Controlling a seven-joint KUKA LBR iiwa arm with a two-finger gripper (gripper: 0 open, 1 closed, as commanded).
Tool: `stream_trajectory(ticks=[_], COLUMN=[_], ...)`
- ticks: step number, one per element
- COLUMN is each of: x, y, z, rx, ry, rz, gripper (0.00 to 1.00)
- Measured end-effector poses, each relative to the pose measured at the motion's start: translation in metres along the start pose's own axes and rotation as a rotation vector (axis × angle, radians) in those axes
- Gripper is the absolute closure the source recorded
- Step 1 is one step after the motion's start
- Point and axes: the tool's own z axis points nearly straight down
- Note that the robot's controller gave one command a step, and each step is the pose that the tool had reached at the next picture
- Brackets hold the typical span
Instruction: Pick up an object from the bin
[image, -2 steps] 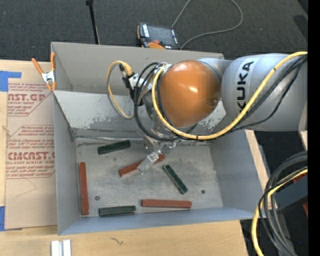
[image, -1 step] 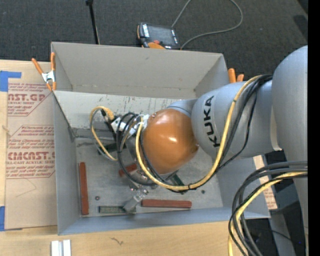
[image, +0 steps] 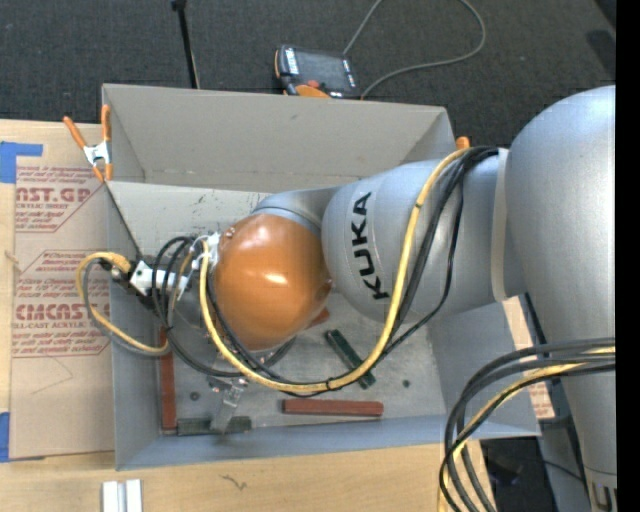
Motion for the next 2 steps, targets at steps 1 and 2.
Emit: stream_trajectory(ticks=[1, 2], x=[-0.018, -0.021], y=[-0.001, -0.027], z=[-0.010, 0.009], rx=[-0.003, -0.002], ry=[-0.001, -0.001], rz=[-0.382, -0.215], gripper=[0.00, 0.00])
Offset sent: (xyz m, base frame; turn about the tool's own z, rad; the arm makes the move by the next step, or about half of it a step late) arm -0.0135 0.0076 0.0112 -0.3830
